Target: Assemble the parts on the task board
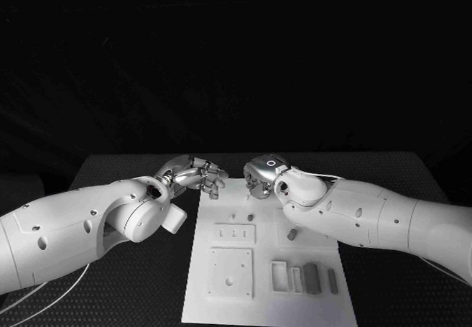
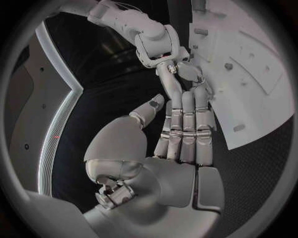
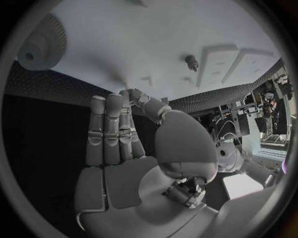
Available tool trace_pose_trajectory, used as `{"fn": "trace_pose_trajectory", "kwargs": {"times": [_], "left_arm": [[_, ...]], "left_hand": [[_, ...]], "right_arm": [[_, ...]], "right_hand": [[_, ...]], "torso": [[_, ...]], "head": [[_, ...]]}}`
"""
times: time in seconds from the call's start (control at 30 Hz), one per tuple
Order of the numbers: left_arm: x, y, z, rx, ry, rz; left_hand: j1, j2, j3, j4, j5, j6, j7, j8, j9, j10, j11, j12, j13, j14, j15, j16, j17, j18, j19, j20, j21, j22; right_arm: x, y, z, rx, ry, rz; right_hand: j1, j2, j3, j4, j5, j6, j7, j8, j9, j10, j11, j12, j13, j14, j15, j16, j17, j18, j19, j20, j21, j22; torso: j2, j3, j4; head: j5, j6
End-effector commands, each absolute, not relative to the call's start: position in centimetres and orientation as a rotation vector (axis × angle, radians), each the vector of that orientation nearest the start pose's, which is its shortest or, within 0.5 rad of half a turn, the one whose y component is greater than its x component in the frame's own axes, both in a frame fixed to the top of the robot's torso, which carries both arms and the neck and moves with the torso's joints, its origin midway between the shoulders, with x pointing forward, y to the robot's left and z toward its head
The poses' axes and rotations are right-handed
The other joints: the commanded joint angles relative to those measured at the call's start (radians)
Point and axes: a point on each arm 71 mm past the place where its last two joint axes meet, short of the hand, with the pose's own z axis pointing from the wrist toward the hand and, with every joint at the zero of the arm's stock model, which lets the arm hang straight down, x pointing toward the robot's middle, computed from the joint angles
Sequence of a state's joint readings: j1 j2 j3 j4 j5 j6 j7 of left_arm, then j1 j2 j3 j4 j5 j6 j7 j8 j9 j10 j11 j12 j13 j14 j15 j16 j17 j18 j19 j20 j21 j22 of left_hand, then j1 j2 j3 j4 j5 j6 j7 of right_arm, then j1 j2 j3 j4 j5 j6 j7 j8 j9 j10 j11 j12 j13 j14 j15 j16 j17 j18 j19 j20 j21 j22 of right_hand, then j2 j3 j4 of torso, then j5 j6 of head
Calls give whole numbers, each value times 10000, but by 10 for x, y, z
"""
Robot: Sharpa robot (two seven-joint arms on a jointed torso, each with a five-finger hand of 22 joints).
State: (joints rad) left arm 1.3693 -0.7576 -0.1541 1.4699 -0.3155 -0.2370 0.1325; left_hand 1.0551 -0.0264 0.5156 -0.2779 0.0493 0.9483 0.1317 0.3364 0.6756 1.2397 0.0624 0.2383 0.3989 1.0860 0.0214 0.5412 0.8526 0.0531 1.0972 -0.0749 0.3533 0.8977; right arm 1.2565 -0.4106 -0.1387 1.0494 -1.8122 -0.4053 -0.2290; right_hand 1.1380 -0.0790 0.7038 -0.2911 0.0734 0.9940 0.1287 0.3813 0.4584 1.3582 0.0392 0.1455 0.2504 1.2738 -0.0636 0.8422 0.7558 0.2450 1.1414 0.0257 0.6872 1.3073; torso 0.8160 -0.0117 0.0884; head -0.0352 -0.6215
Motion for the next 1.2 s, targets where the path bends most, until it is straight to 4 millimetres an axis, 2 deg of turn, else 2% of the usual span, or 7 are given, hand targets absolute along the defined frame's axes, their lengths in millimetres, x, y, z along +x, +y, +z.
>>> {"fn": "trace_pose_trajectory", "kwargs": {"times": [0.03,0.17,0.4,0.57,1.03,1.1,1.2], "left_arm": [[508,172,-150,-7134,17604,-13604],[508,172,-150,-7142,17607,-13593],[508,173,-151,-7149,17657,-13580],[508,173,-150,-7155,17650,-13568],[509,174,-150,-7159,17615,-13551],[510,177,-150,-7189,17541,-13503],[511,181,-148,-7177,17442,-13502]], "left_hand": [[-53,-10,4,40,-5,-66,-4,-54,16,-63,-5,-69,15,-76,11,-47,15,158,-70,-15,-39,15],[-54,-11,4,40,-5,-67,-3,-56,18,-65,-5,-70,19,-76,11,-49,17,158,-71,-15,-40,16],[-24,-29,17,13,-5,-71,-3,-65,33,-71,-5,-76,45,-77,11,-61,33,161,-75,-16,-45,28],[-33,-39,13,17,-5,-73,0,-71,39,-76,-3,-81,57,-78,13,-67,40,159,-77,-12,-48,34],[-47,-47,13,25,-5,-81,6,-84,53,-88,2,-90,83,-83,18,-83,55,158,-83,-8,-56,44],[-47,-46,13,26,-5,-82,6,-85,54,-88,2,-91,85,-83,18,-84,56,158,-83,-8,-57,45],[-44,-59,14,20,-5,-84,7,-89,59,-92,2,-95,96,-85,19,-90,62,159,-88,-7,-61,49]], "right_arm": [[556,-108,-200,-4608,14734,3248],[557,-109,-201,-4504,14908,3347],[559,-111,-202,-4331,15194,3438],[559,-111,-203,-4308,15247,3443],[557,-118,-199,-4036,14874,3625],[553,-125,-197,-3879,14774,3817],[548,-134,-188,-3607,14629,4165]], "right_hand": [[105,18,62,9,66,241,-174,12,310,39,-7,-54,20,-24,-53,33,9,168,-20,-59,46,245],[65,-20,67,15,67,150,-135,-65,307,-66,36,-135,31,-91,-11,27,-6,168,-91,-41,52,234],[-148,-458,74,132,70,-770,271,-667,114,-962,410,-702,-111,-224,332,46,-68,168,-279,65,67,221],[-170,-632,115,231,67,-987,373,-805,64,-1244,519,-802,-170,-284,434,76,-91,168,-358,105,69,218],[-141,-664,144,297,65,-1083,417,-863,43,-1393,561,-793,-206,-320,474,113,-102,168,-387,118,84,219],[-125,-669,146,298,64,-1073,414,-857,46,-1387,558,-781,-204,-307,471,130,-100,168,-378,114,95,221],[-112,-728,135,305,61,-1050,407,-844,53,-1358,545,-752,-194,-277,460,166,-98,168,-348,103,127,224]], "torso": [[5,0,-4],[8,-5,0],[15,-7,8],[9,-13,3],[10,-14,4],[5,-12,2],[2,-4,-45]], "head": [[-3,1],[-11,-16],[7,-23],[2,-34],[10,-18],[-1,32],[20,104]]}}
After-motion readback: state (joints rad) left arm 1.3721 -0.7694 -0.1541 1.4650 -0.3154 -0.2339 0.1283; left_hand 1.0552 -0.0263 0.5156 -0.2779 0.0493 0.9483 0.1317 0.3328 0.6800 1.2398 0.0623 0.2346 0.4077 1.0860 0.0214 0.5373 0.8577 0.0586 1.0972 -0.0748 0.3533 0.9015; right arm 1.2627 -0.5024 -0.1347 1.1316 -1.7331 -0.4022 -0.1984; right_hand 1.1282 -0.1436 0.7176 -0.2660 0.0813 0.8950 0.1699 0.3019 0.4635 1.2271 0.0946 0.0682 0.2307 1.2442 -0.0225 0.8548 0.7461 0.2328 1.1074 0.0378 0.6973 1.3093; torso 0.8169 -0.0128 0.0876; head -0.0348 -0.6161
